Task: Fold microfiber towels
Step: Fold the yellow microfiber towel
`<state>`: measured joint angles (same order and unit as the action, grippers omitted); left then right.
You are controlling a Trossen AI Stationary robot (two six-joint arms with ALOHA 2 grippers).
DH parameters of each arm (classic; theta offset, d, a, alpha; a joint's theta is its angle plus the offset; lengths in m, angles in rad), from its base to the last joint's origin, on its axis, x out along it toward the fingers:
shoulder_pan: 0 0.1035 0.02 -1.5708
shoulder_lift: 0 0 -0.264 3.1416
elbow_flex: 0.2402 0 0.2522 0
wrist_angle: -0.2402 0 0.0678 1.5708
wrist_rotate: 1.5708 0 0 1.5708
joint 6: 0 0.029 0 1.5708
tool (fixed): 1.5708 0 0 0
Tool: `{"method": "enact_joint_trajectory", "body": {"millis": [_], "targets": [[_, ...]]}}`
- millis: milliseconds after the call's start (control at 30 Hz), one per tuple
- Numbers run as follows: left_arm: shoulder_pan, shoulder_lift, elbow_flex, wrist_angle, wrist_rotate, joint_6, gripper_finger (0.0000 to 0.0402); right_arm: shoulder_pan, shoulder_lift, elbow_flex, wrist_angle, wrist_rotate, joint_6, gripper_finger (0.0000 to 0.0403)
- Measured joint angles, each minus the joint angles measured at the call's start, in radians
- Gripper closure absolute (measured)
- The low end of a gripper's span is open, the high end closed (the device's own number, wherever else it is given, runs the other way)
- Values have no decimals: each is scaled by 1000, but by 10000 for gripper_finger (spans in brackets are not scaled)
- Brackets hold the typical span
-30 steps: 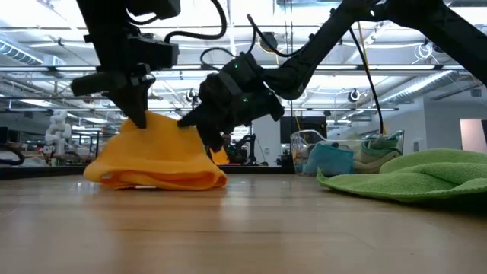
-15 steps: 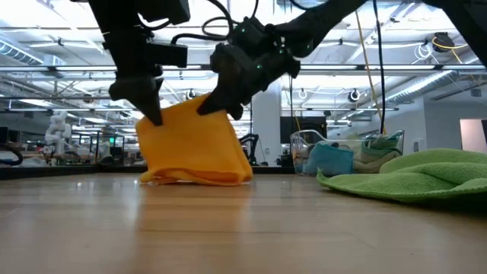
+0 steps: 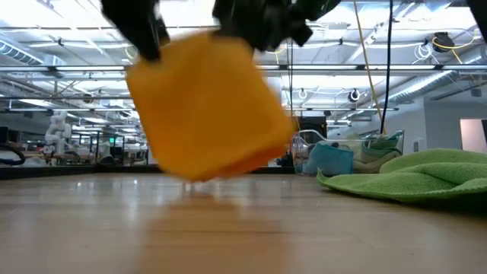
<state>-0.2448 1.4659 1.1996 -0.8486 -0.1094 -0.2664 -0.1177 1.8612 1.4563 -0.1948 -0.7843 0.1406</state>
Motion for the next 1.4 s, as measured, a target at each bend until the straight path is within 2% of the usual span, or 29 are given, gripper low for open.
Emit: {"method": "enact_joint_trajectory", "body": {"millis": [67, 133, 200, 267, 400, 467, 600, 733, 933, 1033, 1100, 1233, 1400], "targets": [[-12, -23, 50, 0, 81, -1, 397, 26, -24, 0, 27, -58, 28, 399], [-22, -47, 69, 17, 36, -6, 396, 49, -42, 0, 27, -35, 17, 399], [-22, -51, 64, 27, -63, 4, 392, 65, -44, -3, 31, 55, -10, 399], [-9, -48, 33, 43, -112, 30, 394, 70, -34, -37, 42, 141, -30, 399], [41, 2, -83, 120, -98, 73, 396, 51, -24, -155, 132, 343, -67, 399], [66, 27, -155, 191, -114, 88, 391, 28, -27, -239, 235, 435, -93, 399], [130, 80, -255, 359, -192, 95, 394, -22, -23, -411, 432, 532, -114, 399], [186, 114, -273, 463, -237, 55, 394, -56, -26, -511, 547, 576, -161, 399], [193, 136, -256, 548, -236, 101, 397, -41, -31, -536, 531, 586, -267, 399], [170, 126, -260, 536, -280, 77, 395, -5, -36, -533, 524, 725, -317, 399], [154, 126, -258, 551, -283, 65, 392, 13, -39, -533, 520, 774, -354, 399], [102, 126, -258, 543, -271, 30, 397, 41, -40, -533, 506, 825, -420, 399], [32, 125, -258, 554, -268, -23, 389, 70, -92, -533, 462, 831, -436, 399]]}}
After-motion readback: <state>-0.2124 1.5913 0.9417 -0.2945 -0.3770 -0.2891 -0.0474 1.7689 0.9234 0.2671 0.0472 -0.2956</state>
